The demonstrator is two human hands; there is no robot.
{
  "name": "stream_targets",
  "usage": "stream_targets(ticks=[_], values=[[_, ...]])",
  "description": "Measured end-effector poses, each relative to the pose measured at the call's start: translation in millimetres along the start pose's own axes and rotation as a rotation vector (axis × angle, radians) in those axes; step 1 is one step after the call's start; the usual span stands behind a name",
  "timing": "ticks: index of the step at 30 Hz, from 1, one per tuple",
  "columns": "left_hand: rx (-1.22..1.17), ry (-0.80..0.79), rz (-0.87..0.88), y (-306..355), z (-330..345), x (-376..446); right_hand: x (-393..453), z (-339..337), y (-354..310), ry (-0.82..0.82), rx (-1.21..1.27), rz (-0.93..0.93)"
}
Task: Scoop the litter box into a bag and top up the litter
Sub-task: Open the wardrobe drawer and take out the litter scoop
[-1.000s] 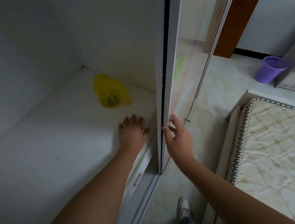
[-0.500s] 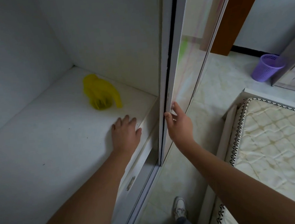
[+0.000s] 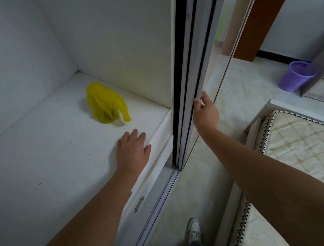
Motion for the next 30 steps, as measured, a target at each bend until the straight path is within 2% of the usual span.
stream_targets(ticks=[21, 27, 30], values=[[-0.033, -0.069, -0.01, -4.3, 1.0, -2.2, 7.4, 2.6, 14.1, -0.022, 0.131, 0.016], [-0.046, -0.175, 0.0, -4.0, -1.0, -9.6, 4.3, 1.1, 11.5, -0.002, 0.1, 0.007], [-0.061, -0.151, 0.022, -7.0, -10.1, -29.3, 0.1, 2.3, 7.4, -0.028, 0.001, -0.037]])
Point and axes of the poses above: each hand's wrist, its own x-axis towards the middle knuckle, its own z-axis out of the palm, y = z × x, the point moved 7 cm from there along x, towards the middle knuckle, and after that the axes turned 1 degree about x, right-handed, at the moved point
